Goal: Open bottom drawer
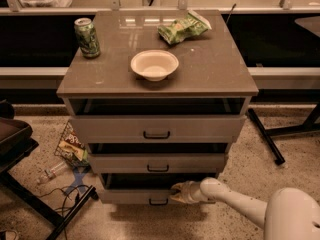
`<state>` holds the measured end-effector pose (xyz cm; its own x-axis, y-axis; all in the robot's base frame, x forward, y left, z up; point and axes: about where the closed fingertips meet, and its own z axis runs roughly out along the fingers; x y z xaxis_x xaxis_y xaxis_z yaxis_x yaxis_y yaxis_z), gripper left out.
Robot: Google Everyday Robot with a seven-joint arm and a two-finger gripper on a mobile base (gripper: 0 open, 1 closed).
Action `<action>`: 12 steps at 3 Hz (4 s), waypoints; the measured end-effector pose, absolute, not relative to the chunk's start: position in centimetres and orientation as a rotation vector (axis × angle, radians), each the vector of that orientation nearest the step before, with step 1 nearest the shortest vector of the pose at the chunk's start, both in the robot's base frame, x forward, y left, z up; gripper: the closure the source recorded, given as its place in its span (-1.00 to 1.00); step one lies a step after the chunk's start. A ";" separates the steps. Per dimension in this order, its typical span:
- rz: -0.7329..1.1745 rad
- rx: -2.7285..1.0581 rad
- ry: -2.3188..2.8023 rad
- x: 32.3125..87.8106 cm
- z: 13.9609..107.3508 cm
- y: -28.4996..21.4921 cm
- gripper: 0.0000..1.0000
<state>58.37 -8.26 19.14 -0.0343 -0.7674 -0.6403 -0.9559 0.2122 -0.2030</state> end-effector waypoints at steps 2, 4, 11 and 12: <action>0.389 -1.595 1.863 56.2 19.2 -8.9 1.00; 0.405 -1.586 1.884 54.0 19.3 -9.7 1.00; 0.548 -1.656 1.975 40.9 20.1 -11.7 1.00; 0.548 -1.656 1.975 40.9 20.1 -11.7 1.00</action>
Offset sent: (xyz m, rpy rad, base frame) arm -0.5230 -0.1975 0.0229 0.0357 0.5291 -0.1860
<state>40.87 -11.67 20.09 -0.1342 -0.7822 -0.6084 -0.9838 0.1788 -0.0128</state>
